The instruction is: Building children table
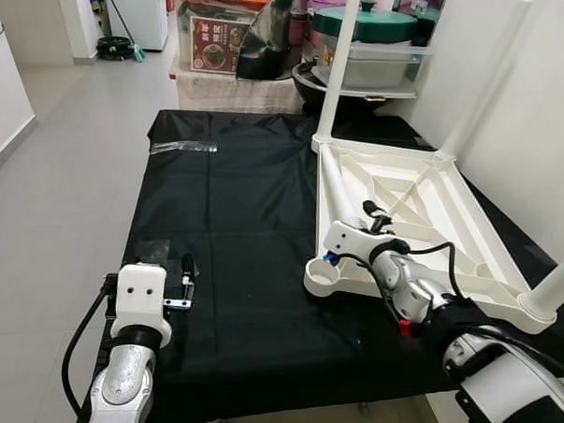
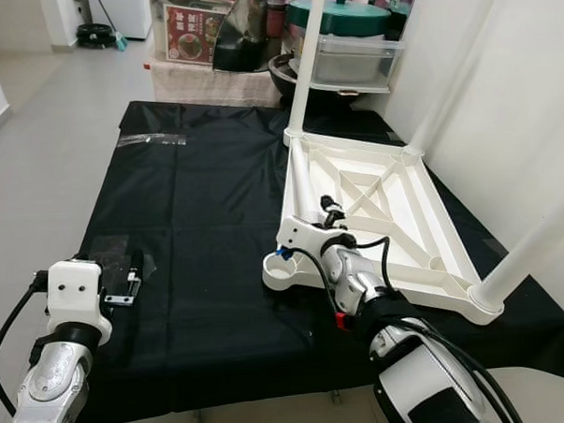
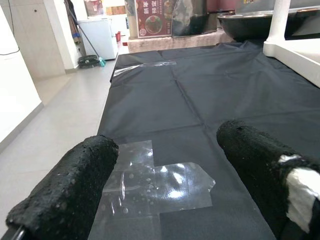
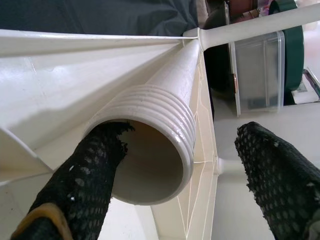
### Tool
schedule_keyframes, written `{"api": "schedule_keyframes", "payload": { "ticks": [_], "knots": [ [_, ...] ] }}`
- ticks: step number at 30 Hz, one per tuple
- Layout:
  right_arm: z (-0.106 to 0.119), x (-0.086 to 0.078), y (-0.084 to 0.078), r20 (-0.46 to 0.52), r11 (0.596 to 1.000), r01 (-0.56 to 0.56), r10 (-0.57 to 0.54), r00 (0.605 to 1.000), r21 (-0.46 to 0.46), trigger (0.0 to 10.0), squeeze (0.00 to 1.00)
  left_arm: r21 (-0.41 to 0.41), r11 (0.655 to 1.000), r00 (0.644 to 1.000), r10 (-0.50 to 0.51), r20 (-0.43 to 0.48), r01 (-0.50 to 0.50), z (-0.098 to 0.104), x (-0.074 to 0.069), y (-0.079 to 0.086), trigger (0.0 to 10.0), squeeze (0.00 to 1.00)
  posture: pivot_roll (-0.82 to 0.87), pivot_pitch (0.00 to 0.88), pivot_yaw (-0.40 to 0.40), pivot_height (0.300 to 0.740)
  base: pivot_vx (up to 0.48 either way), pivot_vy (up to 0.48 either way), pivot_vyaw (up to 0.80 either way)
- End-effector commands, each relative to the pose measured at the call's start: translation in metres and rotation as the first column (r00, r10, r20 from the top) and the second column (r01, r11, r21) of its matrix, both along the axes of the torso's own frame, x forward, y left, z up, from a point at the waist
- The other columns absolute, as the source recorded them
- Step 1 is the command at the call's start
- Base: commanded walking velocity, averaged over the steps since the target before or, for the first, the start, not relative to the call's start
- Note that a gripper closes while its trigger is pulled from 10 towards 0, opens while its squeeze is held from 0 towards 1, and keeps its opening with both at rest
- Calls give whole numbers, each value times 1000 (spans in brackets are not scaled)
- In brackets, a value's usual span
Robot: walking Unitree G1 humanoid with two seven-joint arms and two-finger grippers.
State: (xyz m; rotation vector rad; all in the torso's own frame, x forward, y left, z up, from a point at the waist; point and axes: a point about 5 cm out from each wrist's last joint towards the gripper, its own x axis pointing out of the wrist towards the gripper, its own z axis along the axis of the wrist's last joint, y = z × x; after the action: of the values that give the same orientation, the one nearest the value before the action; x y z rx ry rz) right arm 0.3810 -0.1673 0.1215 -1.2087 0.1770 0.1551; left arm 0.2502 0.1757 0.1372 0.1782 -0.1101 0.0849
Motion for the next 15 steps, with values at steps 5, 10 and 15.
{"api": "schedule_keyframes", "payload": {
  "ticks": [5,10,15],
  "knots": [
    [-8,-2,3,-24,995,8,-6,1000,98,0,0,10,1000,1000,1,-30,0,-5,-3,0,10000,0,105,0,-157,740,0,0,0],
    [-2,1,0,29,991,25,-29,999,134,0,0,12,1000,999,2,-33,-1,-6,-2,0,10000,0,103,0,-155,740,0,0,0],
    [3,2,0,68,987,29,-40,997,160,0,0,15,1000,999,1,-35,-1,-7,-2,-1,10000,0,101,0,-153,740,0,0,0]
  ]
}}
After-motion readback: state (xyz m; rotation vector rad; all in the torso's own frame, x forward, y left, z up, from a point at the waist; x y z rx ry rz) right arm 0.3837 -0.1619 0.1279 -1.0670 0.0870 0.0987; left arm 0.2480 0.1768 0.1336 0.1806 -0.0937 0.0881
